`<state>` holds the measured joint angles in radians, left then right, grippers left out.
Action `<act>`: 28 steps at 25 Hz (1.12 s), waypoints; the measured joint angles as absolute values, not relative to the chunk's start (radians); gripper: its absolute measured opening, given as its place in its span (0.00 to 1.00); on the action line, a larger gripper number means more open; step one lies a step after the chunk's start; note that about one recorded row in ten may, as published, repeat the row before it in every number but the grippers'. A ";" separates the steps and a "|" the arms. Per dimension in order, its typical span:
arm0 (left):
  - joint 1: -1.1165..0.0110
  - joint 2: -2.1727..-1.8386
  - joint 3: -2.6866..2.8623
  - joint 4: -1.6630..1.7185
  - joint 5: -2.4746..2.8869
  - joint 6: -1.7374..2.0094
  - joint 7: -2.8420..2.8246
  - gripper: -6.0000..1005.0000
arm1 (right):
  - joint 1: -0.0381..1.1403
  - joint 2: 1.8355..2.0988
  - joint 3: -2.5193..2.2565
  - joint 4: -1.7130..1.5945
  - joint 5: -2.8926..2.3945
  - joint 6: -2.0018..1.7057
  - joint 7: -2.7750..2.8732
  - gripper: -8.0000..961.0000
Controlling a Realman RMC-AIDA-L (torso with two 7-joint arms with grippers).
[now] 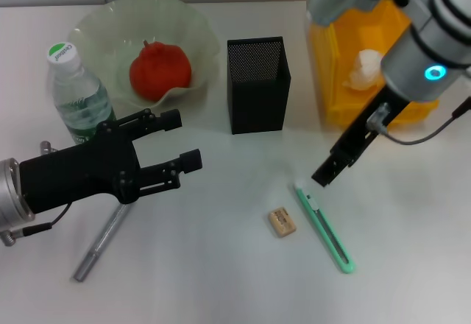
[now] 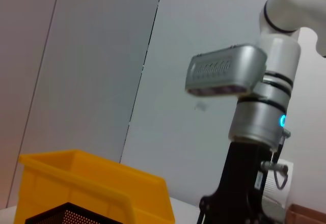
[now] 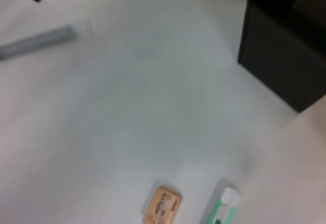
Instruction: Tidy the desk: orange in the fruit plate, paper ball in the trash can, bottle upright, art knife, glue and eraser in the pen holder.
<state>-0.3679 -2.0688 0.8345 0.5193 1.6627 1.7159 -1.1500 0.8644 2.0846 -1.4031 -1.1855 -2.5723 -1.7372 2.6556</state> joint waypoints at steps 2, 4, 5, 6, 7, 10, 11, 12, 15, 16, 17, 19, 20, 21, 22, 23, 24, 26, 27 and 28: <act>-0.368 -2.069 0.834 0.516 1.663 1.714 -1.133 0.78 | 0.888 2.086 -1.424 -1.108 -2.573 -1.703 2.661 0.69; -0.370 -2.069 0.834 0.510 1.663 1.712 -1.129 0.78 | 0.899 2.086 -1.431 -1.071 -2.573 -1.686 2.662 0.69; -0.370 -2.069 0.834 0.510 1.663 1.712 -1.129 0.78 | 0.907 2.086 -1.435 -1.042 -2.573 -1.673 2.662 0.69; -0.371 -2.069 0.834 0.508 1.663 1.712 -1.129 0.78 | 0.915 2.086 -1.438 -1.014 -2.574 -1.659 2.662 0.69; -0.374 -2.069 0.834 0.505 1.663 1.711 -1.128 0.78 | 0.925 2.087 -1.439 -0.975 -2.571 -1.641 2.660 0.69; -0.375 -2.068 0.836 0.504 1.663 1.711 -1.120 0.78 | 0.930 2.088 -1.440 -0.954 -2.569 -1.630 2.657 0.69; -0.375 -2.068 0.839 0.504 1.664 1.711 -1.116 0.78 | 0.931 2.088 -1.440 -0.949 -2.569 -1.628 2.657 0.69; -0.375 -2.068 0.852 0.503 1.665 1.710 -1.108 0.78 | 0.931 2.088 -1.440 -0.945 -2.569 -1.625 2.657 0.69; -0.376 -2.068 0.876 0.503 1.665 1.705 -1.105 0.78 | 0.931 2.088 -1.440 -0.938 -2.569 -1.625 2.656 0.69; -0.376 -2.068 0.887 0.503 1.665 1.703 -1.105 0.78 | 0.931 2.088 -1.440 -0.932 -2.568 -1.624 2.656 0.69; -0.376 -2.067 0.910 0.503 1.665 1.700 -1.104 0.78 | 0.931 2.088 -1.440 -0.926 -2.567 -1.624 2.656 0.69; -0.376 -2.067 0.917 0.503 1.665 1.699 -1.104 0.78 | 0.931 2.088 -1.440 -0.921 -2.566 -1.623 2.656 0.69; -0.376 -2.066 0.926 0.503 1.666 1.699 -1.104 0.78 | 0.931 2.089 -1.440 -0.918 -2.565 -1.622 2.656 0.69; -0.377 -2.066 0.936 0.503 1.666 1.698 -1.103 0.78 | 0.931 2.089 -1.440 -0.916 -2.565 -1.621 2.656 0.69; -0.377 -2.066 0.954 0.503 1.666 1.697 -1.103 0.78 | 0.932 2.089 -1.441 -0.913 -2.564 -1.617 2.656 0.69; -0.377 -2.066 0.954 0.503 1.666 1.697 -1.103 0.77 | 0.932 2.089 -1.441 -0.913 -2.564 -1.617 2.656 0.69; -0.377 -2.066 0.962 0.503 1.666 1.697 -1.103 0.77 | 0.932 2.089 -1.445 -0.911 -2.564 -1.614 2.656 0.69; -0.377 -2.066 0.970 0.503 1.666 1.695 -1.103 0.77 | 0.932 2.089 -1.455 -0.909 -2.562 -1.610 2.656 0.69; -0.377 -2.066 0.973 0.503 1.666 1.692 -1.103 0.77 | 0.931 2.090 -1.465 -0.906 -2.561 -1.606 2.656 0.69; -0.377 -2.066 0.973 0.503 1.666 1.692 -1.103 0.77 | 0.931 2.090 -1.465 -0.906 -2.561 -1.606 2.656 0.69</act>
